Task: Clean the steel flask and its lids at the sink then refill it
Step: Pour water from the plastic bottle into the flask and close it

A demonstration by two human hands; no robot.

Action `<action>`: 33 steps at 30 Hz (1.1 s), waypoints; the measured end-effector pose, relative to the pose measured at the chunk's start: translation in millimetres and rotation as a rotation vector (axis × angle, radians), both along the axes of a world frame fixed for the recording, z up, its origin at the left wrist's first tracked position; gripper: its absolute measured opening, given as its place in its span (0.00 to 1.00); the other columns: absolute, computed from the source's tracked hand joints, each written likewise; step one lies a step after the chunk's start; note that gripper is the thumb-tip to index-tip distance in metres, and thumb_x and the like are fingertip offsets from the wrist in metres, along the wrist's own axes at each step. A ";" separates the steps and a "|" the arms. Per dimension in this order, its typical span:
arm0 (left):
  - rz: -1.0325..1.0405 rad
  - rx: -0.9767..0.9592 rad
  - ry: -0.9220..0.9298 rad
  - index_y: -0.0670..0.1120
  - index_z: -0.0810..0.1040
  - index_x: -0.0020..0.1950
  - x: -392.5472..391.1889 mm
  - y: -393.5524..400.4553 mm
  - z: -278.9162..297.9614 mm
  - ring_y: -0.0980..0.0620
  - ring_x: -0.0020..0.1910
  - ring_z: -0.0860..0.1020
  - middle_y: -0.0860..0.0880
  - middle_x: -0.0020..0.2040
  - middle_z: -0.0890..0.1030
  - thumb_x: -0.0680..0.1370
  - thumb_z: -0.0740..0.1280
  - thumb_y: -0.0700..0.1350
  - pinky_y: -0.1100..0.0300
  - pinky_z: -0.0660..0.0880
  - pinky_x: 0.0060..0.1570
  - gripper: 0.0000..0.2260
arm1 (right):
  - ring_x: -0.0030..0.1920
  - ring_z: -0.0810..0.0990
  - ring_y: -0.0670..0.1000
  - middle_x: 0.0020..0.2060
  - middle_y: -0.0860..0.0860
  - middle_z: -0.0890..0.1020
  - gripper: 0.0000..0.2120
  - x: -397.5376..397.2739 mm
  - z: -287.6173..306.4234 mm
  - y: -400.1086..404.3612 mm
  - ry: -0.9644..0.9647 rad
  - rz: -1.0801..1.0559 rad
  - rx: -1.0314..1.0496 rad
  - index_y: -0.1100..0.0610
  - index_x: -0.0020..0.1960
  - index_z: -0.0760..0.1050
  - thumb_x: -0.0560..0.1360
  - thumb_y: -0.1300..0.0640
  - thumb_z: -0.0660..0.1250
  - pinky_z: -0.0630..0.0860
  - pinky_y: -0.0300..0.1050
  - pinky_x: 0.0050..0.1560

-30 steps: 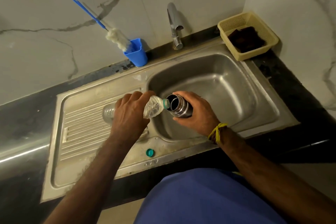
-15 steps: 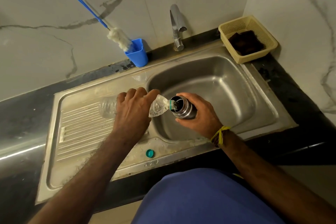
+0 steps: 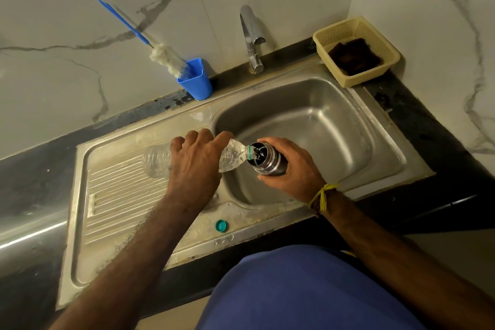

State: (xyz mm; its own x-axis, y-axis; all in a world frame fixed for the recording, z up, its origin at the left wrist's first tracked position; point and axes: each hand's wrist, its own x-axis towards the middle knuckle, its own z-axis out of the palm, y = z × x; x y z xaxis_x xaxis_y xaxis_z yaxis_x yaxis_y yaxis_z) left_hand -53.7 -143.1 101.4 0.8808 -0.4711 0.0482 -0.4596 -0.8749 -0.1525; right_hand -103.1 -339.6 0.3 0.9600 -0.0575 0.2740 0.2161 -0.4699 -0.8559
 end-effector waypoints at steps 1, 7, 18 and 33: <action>0.000 0.001 0.000 0.57 0.70 0.72 -0.3 0.0 -0.1 0.41 0.62 0.75 0.46 0.62 0.78 0.72 0.78 0.45 0.44 0.67 0.62 0.32 | 0.58 0.79 0.47 0.58 0.46 0.80 0.34 -0.2 -0.6 0.3 0.001 0.001 0.001 0.53 0.67 0.74 0.64 0.54 0.81 0.79 0.47 0.58; 0.009 -0.013 0.006 0.57 0.70 0.73 -1.9 -2.4 -0.1 0.42 0.63 0.74 0.46 0.63 0.78 0.74 0.77 0.48 0.43 0.67 0.63 0.30 | 0.58 0.79 0.46 0.59 0.45 0.80 0.34 -0.9 -2.0 -1.4 0.005 0.004 -0.014 0.51 0.67 0.73 0.64 0.53 0.80 0.78 0.49 0.58; 0.047 0.027 0.033 0.57 0.67 0.74 -6.1 -0.9 1.4 0.42 0.65 0.73 0.46 0.65 0.77 0.72 0.79 0.46 0.43 0.65 0.65 0.34 | 0.58 0.78 0.44 0.58 0.46 0.80 0.33 -2.3 -0.4 0.0 0.022 0.030 -0.003 0.52 0.67 0.74 0.64 0.54 0.81 0.77 0.41 0.60; 0.048 0.065 -0.001 0.55 0.70 0.74 -9.2 -0.4 3.3 0.41 0.66 0.73 0.44 0.66 0.77 0.71 0.80 0.44 0.42 0.66 0.66 0.34 | 0.59 0.78 0.46 0.59 0.46 0.80 0.34 -1.3 -1.0 4.4 0.050 0.055 -0.005 0.52 0.68 0.73 0.65 0.53 0.81 0.78 0.45 0.61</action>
